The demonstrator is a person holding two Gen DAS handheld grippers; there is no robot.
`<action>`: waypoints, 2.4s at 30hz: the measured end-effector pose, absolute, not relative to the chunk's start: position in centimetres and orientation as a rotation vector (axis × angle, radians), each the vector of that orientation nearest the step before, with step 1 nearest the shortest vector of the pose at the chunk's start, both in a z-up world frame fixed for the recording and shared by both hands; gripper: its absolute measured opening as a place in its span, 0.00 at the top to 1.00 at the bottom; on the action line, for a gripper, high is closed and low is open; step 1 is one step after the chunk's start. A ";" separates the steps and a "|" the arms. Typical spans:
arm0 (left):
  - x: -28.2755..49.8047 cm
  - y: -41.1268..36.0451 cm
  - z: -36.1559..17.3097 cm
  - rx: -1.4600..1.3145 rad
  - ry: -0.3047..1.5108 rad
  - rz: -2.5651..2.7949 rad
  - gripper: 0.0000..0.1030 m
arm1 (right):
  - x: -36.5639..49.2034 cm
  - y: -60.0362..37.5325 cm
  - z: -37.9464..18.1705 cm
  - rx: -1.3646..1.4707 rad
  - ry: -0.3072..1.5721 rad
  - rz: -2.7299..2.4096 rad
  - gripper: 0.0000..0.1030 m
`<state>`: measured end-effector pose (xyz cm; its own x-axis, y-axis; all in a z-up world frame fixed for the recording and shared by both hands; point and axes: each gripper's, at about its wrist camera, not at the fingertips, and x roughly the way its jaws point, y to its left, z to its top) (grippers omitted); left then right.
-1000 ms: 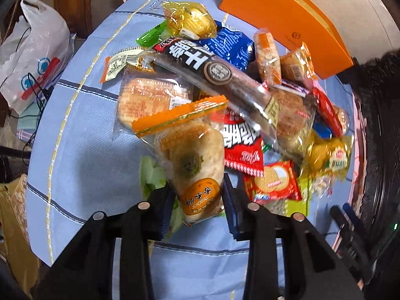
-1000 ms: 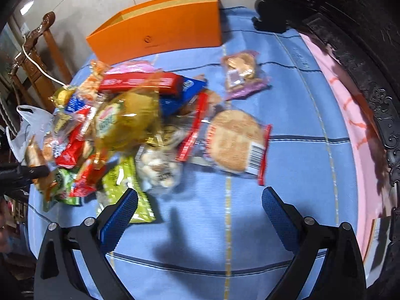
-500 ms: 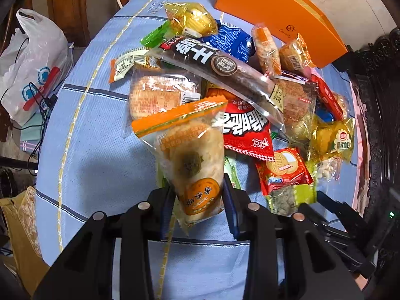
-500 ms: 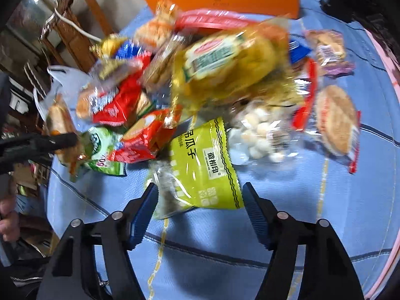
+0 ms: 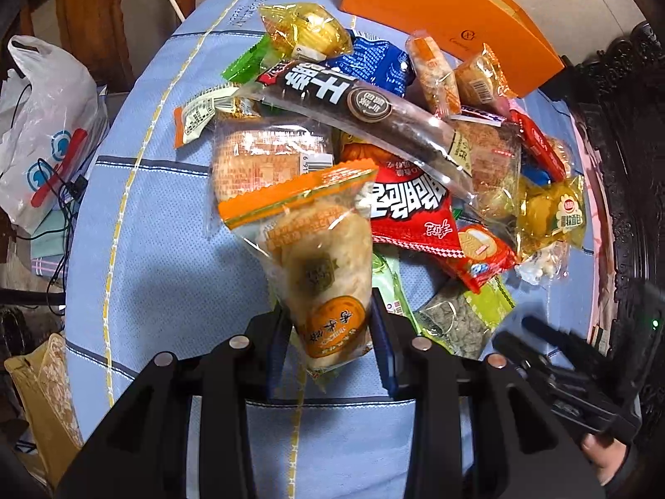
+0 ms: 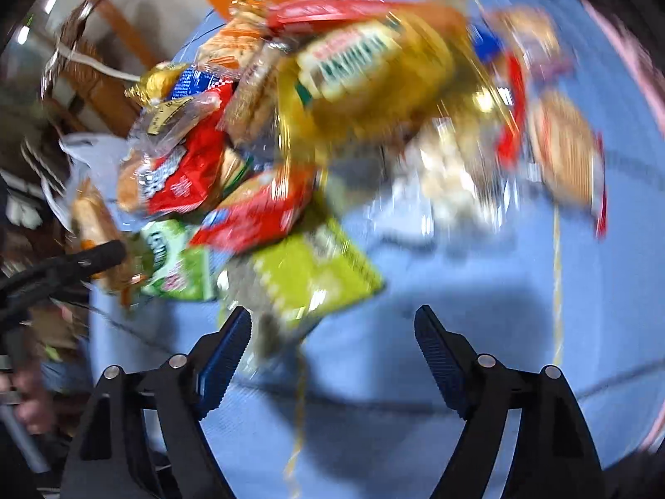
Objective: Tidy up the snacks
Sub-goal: 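Grasp the orange-labelled bread bag with left tool while right tool grasps green seed bag, then carry both bags into the orange box and open both tools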
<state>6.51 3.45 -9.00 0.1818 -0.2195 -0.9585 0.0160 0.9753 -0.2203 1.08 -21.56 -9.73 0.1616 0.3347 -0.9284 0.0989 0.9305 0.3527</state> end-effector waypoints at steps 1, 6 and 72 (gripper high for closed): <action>6.5 3.5 -9.0 -0.173 1.379 -0.172 0.66 | 0.8 -21.3 -9.9 0.389 1.422 0.182 0.21; 6.5 4.2 -8.8 -0.147 1.367 -0.204 0.66 | 1.7 -18.7 -10.8 0.426 1.442 0.184 0.21; 41.0 -11.2 0.5 0.008 1.149 -0.210 0.66 | 34.4 -34.4 -1.3 0.249 0.994 0.029 0.42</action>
